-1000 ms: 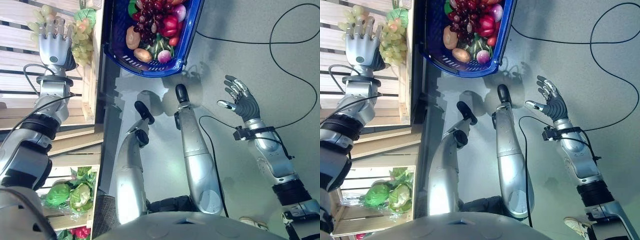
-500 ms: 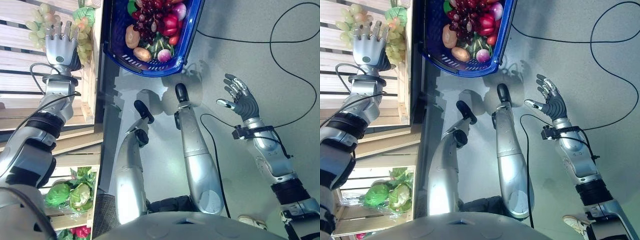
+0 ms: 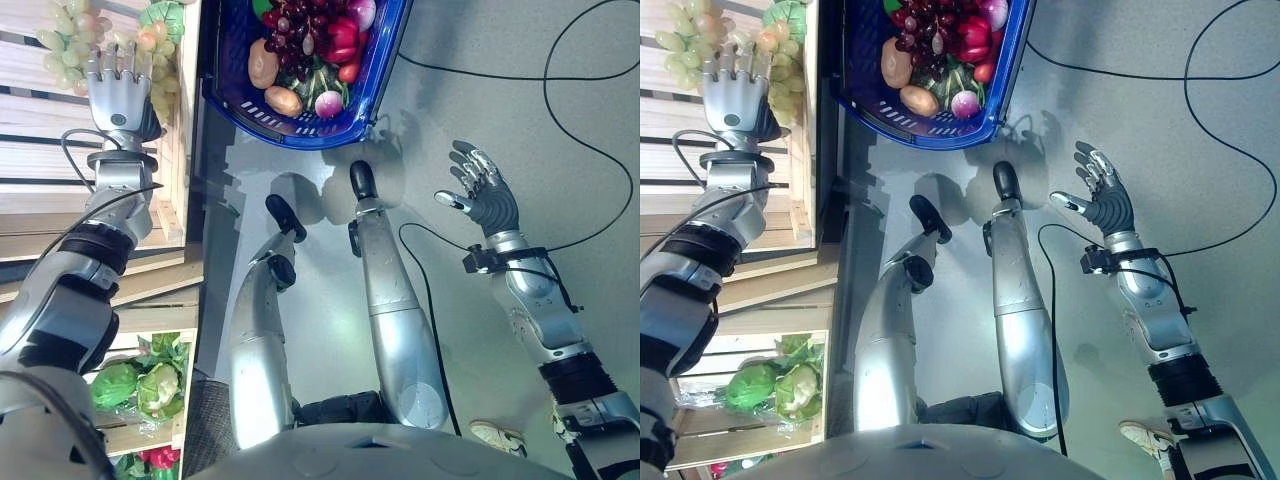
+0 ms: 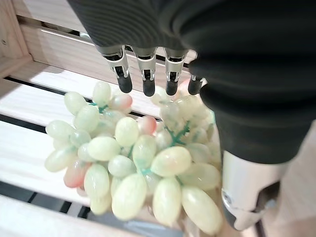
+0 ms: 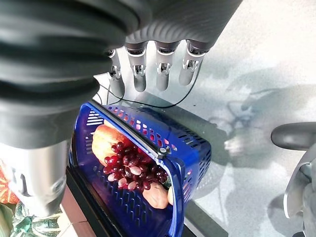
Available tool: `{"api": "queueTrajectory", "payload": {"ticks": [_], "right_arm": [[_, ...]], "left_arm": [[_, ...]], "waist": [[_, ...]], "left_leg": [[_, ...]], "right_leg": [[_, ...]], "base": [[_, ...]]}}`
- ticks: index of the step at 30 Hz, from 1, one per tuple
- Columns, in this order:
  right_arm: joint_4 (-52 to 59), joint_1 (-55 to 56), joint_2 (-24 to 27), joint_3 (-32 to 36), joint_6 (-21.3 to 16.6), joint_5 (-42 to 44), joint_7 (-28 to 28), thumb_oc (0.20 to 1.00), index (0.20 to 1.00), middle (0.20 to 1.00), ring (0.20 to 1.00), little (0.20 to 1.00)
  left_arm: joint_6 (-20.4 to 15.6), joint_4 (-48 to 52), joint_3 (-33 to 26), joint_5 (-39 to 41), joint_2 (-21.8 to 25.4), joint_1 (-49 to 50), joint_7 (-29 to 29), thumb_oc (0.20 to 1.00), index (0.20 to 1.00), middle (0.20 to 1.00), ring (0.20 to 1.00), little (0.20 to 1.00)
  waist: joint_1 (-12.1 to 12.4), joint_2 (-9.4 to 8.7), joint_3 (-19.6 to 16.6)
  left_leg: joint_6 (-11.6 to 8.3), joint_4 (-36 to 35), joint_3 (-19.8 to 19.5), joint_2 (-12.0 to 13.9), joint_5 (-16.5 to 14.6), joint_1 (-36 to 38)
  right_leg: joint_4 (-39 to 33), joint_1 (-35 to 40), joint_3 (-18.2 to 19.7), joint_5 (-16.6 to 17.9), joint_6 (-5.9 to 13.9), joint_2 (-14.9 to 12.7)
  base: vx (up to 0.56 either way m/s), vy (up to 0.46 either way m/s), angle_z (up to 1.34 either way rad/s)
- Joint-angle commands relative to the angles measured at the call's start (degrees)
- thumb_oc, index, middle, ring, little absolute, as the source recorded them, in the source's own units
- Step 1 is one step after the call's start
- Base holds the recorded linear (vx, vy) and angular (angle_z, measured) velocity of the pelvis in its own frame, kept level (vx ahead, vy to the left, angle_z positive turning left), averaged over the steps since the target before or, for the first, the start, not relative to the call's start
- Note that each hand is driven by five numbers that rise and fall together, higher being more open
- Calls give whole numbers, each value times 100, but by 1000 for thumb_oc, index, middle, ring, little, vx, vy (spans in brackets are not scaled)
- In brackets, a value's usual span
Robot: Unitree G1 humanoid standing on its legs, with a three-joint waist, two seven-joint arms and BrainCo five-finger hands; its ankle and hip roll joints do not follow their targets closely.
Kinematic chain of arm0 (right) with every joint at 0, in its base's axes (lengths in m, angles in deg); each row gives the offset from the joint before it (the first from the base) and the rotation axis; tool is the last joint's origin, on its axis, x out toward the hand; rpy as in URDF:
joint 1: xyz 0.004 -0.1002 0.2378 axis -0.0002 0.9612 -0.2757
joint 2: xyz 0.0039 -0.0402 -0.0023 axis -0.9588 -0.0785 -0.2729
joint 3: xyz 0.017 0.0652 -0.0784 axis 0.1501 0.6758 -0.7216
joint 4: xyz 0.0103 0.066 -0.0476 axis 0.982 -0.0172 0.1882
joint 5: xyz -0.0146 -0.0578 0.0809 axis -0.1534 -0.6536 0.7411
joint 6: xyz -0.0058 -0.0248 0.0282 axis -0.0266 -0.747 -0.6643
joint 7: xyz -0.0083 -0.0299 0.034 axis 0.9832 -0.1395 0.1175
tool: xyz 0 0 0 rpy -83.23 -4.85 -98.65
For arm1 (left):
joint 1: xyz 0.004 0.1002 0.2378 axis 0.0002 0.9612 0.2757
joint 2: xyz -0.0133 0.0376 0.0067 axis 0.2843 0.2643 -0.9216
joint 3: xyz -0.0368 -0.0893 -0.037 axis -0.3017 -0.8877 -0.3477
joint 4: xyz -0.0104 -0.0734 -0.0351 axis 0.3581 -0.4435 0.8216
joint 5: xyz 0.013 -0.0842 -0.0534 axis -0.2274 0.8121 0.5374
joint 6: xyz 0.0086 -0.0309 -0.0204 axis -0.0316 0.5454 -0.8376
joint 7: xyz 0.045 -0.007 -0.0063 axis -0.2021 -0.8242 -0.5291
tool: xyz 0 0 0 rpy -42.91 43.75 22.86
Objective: Pick up fruits and vegetables into the basket
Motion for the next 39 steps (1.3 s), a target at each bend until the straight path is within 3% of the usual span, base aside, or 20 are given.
{"api": "queueTrajectory", "payload": {"ticks": [1,9,15,22,30,39], "right_arm": [[176,-44,-47,-183,-313,198,-130,1000,1000,1000,1000,1000],[77,-167,-19,-235,-397,282,-220,1000,1000,1000,1000,1000],[-4,-250,-29,-276,-444,333,-241,1000,1000,1000,1000,1000],[-32,-339,-28,-289,-412,383,-241,1000,1000,1000,1000,1000],[20,-415,-51,-233,-307,360,-249,1000,1000,1000,1000,1000],[94,-500,-9,-181,-167,382,-251,1000,1000,1000,1000,1000]], "left_arm": [[346,-391,-215,84,152,29,-154,1000,1000,1000,1000,1000],[450,-653,-51,158,134,-389,-364,1000,1000,1000,1000,1000],[581,-796,97,186,102,-643,-167,1000,1000,1000,1000,1000],[834,-1040,263,690,19,-744,497,1000,1000,1000,1000,1000],[663,-1242,184,1334,-88,-568,837,1000,1000,1000,1000,1000],[1033,-1534,96,1986,-196,-307,1750,1000,1000,1000,1000,1000]], "waist": [[-256,122,-284],[-286,82,-284],[-315,66,-284],[-337,49,-284],[-329,45,-284],[-320,48,-284]], "left_leg": [[197,380,13,-259,-343,-257],[188,477,-28,-231,-351,-481],[178,527,-40,-221,-360,-579],[163,558,-57,-229,-377,-634],[147,544,-44,-223,-370,-648],[129,485,-22,-223,-341,-620]], "right_leg": [[-180,-119,-287,231,290,295],[-57,-337,-258,206,272,330],[-5,-447,-236,204,272,341],[24,-498,-221,189,277,347],[17,-513,-228,185,284,342],[-56,-473,-234,189,283,327]], "base": [[0,0,0],[4,-2,-1],[0,0,0],[1,0,0],[0,0,0],[0,0,0]]}}
